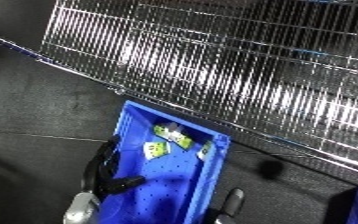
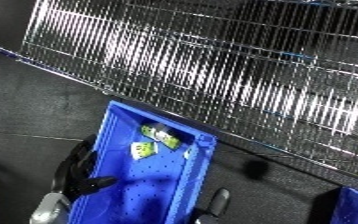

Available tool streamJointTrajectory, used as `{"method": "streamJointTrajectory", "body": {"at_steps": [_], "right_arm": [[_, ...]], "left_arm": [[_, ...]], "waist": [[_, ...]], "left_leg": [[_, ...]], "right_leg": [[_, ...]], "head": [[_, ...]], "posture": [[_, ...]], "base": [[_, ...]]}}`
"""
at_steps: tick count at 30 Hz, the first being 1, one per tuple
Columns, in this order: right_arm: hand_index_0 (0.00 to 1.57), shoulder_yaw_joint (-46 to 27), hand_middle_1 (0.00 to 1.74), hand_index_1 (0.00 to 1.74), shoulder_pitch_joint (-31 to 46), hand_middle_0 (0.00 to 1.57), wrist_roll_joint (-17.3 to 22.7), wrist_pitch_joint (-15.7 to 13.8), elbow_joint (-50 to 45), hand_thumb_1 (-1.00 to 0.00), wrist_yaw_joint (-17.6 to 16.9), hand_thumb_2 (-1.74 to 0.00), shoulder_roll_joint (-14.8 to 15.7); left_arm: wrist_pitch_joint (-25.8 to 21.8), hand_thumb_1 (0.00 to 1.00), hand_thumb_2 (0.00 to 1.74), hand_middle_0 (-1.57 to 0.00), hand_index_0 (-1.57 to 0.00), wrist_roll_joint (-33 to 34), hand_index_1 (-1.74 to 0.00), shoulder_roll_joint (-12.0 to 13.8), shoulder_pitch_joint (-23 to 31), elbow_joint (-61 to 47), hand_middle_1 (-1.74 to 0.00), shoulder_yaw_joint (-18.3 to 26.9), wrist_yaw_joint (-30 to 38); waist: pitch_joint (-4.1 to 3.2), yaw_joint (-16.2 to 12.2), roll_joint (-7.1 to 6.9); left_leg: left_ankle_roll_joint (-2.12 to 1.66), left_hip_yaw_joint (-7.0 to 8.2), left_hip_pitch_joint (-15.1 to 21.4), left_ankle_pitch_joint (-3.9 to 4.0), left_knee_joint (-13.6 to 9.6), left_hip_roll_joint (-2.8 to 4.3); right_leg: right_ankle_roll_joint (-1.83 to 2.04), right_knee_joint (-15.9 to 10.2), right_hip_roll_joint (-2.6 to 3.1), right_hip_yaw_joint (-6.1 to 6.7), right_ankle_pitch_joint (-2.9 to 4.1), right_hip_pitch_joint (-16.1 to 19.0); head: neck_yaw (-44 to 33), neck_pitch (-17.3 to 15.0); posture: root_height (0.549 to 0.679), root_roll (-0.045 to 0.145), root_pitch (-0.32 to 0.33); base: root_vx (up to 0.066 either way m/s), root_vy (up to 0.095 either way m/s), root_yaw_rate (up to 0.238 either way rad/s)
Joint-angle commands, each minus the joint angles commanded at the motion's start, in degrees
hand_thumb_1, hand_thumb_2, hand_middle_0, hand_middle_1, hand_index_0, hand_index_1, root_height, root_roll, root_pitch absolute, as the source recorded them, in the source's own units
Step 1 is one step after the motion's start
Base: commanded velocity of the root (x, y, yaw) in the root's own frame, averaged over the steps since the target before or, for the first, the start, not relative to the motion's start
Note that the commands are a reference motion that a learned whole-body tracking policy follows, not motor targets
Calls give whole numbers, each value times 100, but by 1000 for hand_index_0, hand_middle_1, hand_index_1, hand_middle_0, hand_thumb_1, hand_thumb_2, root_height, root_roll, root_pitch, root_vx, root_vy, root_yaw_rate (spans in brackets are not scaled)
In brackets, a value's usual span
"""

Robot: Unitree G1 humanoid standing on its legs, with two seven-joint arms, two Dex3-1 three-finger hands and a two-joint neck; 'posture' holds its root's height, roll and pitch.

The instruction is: Pick up the object and place it into the box

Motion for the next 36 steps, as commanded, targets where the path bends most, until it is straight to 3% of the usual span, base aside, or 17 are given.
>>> {"method": "streamJointTrajectory", "body": {"at_steps": [9, 20, 27, 33, 36], "right_arm": [[0, -60, 0, 0, -159, 0, -54, 76, 2, 0, -64, 0, -21], [0, -116, 0, 0, -403, 0, -152, 222, -38, 0, -153, 0, -107], [0, -188, 0, 0, -462, 0, -236, 245, -87, 0, -164, 0, -169], [0, -260, 0, 0, -458, 0, -439, 260, -136, 0, -107, 0, -295], [0, -291, 0, 0, -444, 0, -495, 243, -156, 0, -47, 0, -357]], "left_arm": [[496, 0, 0, 0, 0, 79, 0, -188, -13, 27, 0, -225, -527], [424, 0, 0, 0, 0, 483, 0, -581, -1, -386, 0, -826, -558], [522, 0, 0, 0, 0, 475, 0, -662, -13, -503, 0, -952, -448], [541, 0, 0, 0, 0, 412, 0, -745, 54, -589, 0, -1028, -286], [543, 0, 0, 0, 0, 398, 0, -786, 88, -662, 0, -1066, -199]], "waist": [[0, -70, 115], [0, -234, 342], [0, -358, 499], [0, -487, 653], [0, -526, 690]], "left_leg": [[3, 49, 7, -36, 51, -10], [47, 159, -77, -123, 273, -24], [52, 236, -92, -46, 219, 18], [53, 276, -75, -8, 169, 33], [59, 296, -72, -16, 172, 23]], "right_leg": [[37, -37, -2, 42, 79, -23], [99, -28, 27, 211, 253, -181], [143, 48, 41, 303, 324, -320], [152, 159, 31, 366, 319, -426], [153, 184, 25, 389, 323, -457]], "head": [[757, 70], [2106, 663], [3344, 990], [4024, 1412], [4263, 1458]], "posture": [[651, 33, 58], [651, 33, 58], [650, 30, 63], [647, 31, 64], [647, 33, 65]], "base": [[-11, -19, -62], [-13, -4, -105], [-23, 3, -113], [-12, 57, -155], [-14, 32, -133]]}}
